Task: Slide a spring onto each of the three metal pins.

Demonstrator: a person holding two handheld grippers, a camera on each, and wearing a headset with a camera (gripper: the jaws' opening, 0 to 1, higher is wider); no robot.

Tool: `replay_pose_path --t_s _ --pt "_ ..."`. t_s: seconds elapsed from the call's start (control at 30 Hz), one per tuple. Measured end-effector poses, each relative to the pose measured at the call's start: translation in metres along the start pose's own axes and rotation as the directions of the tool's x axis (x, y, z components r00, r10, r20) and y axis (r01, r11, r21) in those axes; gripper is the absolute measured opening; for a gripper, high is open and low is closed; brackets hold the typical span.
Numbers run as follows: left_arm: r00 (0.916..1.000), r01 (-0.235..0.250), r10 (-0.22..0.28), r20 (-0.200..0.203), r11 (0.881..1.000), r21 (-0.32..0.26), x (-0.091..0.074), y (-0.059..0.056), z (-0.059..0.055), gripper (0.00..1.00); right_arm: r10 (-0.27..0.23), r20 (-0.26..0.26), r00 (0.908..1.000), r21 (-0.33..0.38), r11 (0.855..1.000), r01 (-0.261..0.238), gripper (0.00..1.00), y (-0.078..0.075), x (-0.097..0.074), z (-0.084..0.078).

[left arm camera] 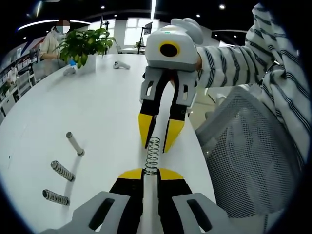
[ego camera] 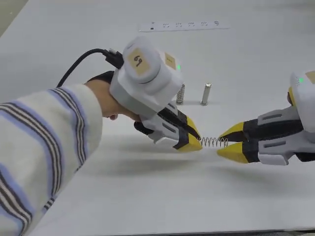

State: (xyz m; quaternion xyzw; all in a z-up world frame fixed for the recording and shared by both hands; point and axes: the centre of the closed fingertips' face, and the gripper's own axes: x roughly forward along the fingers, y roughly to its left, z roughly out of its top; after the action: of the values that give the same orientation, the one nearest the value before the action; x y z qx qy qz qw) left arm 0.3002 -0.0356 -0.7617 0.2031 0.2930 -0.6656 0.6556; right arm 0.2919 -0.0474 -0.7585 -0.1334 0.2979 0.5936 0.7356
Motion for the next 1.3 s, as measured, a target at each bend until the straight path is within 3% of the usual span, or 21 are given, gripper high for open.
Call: replay_pose_path --t_s 0.37,0.47,0.67,0.97,1.07,1.23,1.3 --pt "1.0 0.001 -0.001 0.003 1.0 -0.001 -0.001 -0.005 -0.007 0.02 0.039 0.02 0.999 0.055 0.998 -0.04 0.09 0.007 0.002 0.003" --pt "1.0 -0.003 0.003 -0.002 1.0 0.0 -0.002 -0.005 -0.01 0.02 0.056 0.046 0.9974 0.098 0.993 -0.06 0.08 0.01 0.002 0.008" --pt "0.9994 -0.014 0.015 0.031 1.0 -0.01 -0.003 -0.006 -0.01 0.02 0.066 0.049 0.9966 0.106 0.992 -0.071 0.08 0.012 0.001 0.012" --pt "0.9976 -0.013 0.015 0.068 0.999 -0.037 0.001 -0.014 -0.013 0.02 0.096 0.009 0.9953 0.084 0.992 -0.097 0.08 0.018 0.001 0.017" --pt "0.9951 -0.031 0.033 0.093 0.999 -0.033 0.003 -0.014 -0.011 0.02 0.099 -0.043 0.9941 0.11 0.989 -0.094 0.08 0.018 -0.001 0.014" --pt "0.9926 -0.039 0.041 0.114 0.999 -0.02 0.004 -0.017 -0.008 0.02 0.11 -0.082 0.9906 0.08 0.991 -0.103 0.08 0.02 -0.004 0.016" --pt "0.9913 -0.034 0.041 0.125 0.998 -0.056 0.005 -0.019 -0.006 0.02 0.111 -0.106 0.9882 0.07 0.992 -0.104 0.08 0.019 -0.007 0.015"
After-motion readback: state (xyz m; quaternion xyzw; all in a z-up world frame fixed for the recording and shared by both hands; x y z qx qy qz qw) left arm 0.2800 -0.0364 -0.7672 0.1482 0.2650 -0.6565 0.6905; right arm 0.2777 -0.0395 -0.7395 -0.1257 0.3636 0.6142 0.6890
